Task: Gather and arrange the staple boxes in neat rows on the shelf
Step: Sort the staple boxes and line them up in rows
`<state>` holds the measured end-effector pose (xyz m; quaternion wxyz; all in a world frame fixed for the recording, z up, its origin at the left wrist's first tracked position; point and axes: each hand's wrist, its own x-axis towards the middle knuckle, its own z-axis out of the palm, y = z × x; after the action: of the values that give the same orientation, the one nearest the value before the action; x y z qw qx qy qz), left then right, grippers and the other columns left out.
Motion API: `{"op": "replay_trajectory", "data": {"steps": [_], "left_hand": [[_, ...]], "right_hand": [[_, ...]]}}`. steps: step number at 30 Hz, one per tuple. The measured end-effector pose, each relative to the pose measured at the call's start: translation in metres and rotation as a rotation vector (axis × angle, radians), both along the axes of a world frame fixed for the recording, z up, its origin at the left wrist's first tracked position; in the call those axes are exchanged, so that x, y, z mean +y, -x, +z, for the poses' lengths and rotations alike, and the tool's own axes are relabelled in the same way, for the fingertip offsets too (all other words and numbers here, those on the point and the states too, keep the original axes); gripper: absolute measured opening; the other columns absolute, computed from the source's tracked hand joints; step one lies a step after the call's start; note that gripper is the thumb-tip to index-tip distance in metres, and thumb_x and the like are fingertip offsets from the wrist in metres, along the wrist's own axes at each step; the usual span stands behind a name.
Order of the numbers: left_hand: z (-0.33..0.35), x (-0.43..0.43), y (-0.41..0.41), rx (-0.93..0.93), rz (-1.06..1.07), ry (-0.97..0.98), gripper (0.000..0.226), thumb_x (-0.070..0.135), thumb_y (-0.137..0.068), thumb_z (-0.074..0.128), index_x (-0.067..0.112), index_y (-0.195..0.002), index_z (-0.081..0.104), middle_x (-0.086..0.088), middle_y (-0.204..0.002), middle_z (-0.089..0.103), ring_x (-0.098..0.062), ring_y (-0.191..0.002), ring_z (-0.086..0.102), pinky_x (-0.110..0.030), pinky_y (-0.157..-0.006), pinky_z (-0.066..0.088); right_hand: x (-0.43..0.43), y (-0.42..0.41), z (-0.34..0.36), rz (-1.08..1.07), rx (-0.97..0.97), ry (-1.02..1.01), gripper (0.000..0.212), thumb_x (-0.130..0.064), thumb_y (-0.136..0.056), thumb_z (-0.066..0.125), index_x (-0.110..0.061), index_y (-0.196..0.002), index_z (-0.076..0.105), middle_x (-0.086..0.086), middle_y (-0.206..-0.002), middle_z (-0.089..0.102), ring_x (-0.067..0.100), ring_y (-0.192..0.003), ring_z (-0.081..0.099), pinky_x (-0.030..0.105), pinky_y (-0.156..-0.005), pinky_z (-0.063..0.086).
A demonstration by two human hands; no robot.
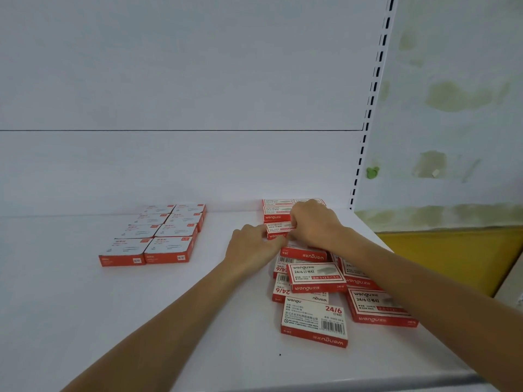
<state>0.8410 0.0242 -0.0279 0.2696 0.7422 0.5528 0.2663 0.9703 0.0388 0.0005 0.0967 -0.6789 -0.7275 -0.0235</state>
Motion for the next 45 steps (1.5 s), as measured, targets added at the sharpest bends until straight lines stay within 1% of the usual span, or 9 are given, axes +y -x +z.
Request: {"op": "replay_trajectory", "data": {"steps": [4, 9, 12, 16, 21, 23, 26, 36, 45], "left_hand": [[0.000, 0.001, 0.004, -0.014, -0.030, 0.025, 0.049, 0.053, -0.067, 0.040, 0.021, -0.095, 0.065, 0.002, -0.097, 0.068, -0.018, -0.093, 0.060, -0.033, -0.084, 0.047], [-0.005, -0.001, 0.003, 0.023, 0.002, -0.046, 0.032, 0.038, -0.090, 0.048, 0.018, -0.113, 0.059, 0.001, -0.111, 0.060, -0.018, -0.106, 0.055, -0.032, -0.090, 0.044], [-0.005, -0.007, -0.001, 0.056, 0.032, -0.160, 0.036, 0.039, -0.092, 0.047, 0.019, -0.121, 0.055, -0.002, -0.127, 0.052, -0.016, -0.117, 0.046, -0.029, -0.096, 0.036], [0.000, -0.017, -0.006, -0.049, -0.107, -0.211, 0.028, 0.035, -0.092, 0.049, 0.018, -0.110, 0.062, 0.002, -0.119, 0.059, -0.007, -0.103, 0.050, -0.021, -0.087, 0.037], [-0.001, -0.024, -0.014, -0.021, -0.292, -0.028, 0.036, 0.043, -0.091, 0.048, 0.027, -0.123, 0.053, 0.008, -0.120, 0.060, -0.004, -0.093, 0.061, -0.017, -0.078, 0.050], [0.000, -0.026, -0.015, -0.002, -0.322, -0.032, 0.034, 0.042, -0.091, 0.049, 0.029, -0.121, 0.054, 0.009, -0.118, 0.062, 0.000, -0.085, 0.060, -0.016, -0.077, 0.049], [0.000, -0.025, -0.014, 0.003, -0.286, -0.038, 0.043, 0.043, -0.089, 0.051, 0.026, -0.129, 0.048, 0.005, -0.126, 0.058, -0.007, -0.099, 0.059, -0.022, -0.085, 0.048], [0.000, -0.033, -0.012, -0.121, -0.360, -0.040, 0.036, 0.031, -0.090, 0.053, 0.035, -0.126, 0.050, 0.007, -0.123, 0.059, -0.004, -0.095, 0.059, -0.018, -0.079, 0.050], [0.001, -0.034, -0.013, -0.169, -0.378, -0.054, 0.025, 0.026, -0.090, 0.055, 0.035, -0.114, 0.051, 0.014, -0.110, 0.053, -0.003, -0.091, 0.058, -0.011, -0.069, 0.049]], "right_hand": [[0.000, 0.002, 0.001, -0.038, -0.024, -0.021, 0.022, -0.032, -0.084, 0.063, -0.013, -0.093, 0.058, 0.004, -0.090, 0.057, 0.019, -0.079, 0.053, 0.030, -0.070, 0.043], [0.006, 0.001, 0.002, -0.061, -0.065, 0.001, 0.030, -0.038, -0.081, 0.065, -0.014, -0.098, 0.057, 0.002, -0.093, 0.059, 0.019, -0.082, 0.054, 0.031, -0.073, 0.043], [0.011, -0.012, 0.002, -0.001, 0.116, 0.098, 0.032, -0.038, -0.078, 0.069, -0.012, -0.095, 0.062, 0.002, -0.096, 0.064, 0.016, -0.083, 0.058, 0.026, -0.071, 0.046], [-0.001, -0.038, 0.006, 0.091, 0.409, 0.082, 0.030, -0.041, -0.081, 0.065, -0.014, -0.094, 0.071, -0.002, -0.096, 0.067, 0.007, -0.084, 0.056, 0.014, -0.066, 0.040], [-0.020, -0.070, 0.005, -0.035, 0.375, 0.029, 0.036, -0.045, -0.088, 0.055, -0.014, -0.102, 0.068, -0.004, -0.092, 0.062, 0.009, -0.079, 0.056, 0.014, -0.060, 0.037], [-0.028, -0.076, 0.000, -0.050, 0.305, 0.155, 0.042, -0.051, -0.087, 0.052, -0.019, -0.113, 0.062, 0.000, -0.107, 0.060, 0.012, -0.089, 0.054, 0.018, -0.068, 0.040], [-0.037, -0.077, -0.002, -0.017, 0.332, 0.185, 0.042, -0.049, -0.086, 0.054, -0.023, -0.119, 0.060, 0.002, -0.121, 0.060, 0.012, -0.100, 0.054, 0.022, -0.082, 0.039], [-0.042, -0.073, 0.004, 0.107, 0.448, 0.040, 0.041, -0.032, -0.077, 0.072, -0.021, -0.115, 0.062, -0.008, -0.099, 0.062, 0.004, -0.087, 0.056, 0.012, -0.071, 0.040], [-0.044, -0.090, -0.005, -0.004, 0.505, 0.148, 0.019, -0.024, -0.087, 0.062, -0.020, -0.105, 0.066, -0.005, -0.095, 0.064, 0.012, -0.091, 0.061, 0.017, -0.073, 0.045]]}}
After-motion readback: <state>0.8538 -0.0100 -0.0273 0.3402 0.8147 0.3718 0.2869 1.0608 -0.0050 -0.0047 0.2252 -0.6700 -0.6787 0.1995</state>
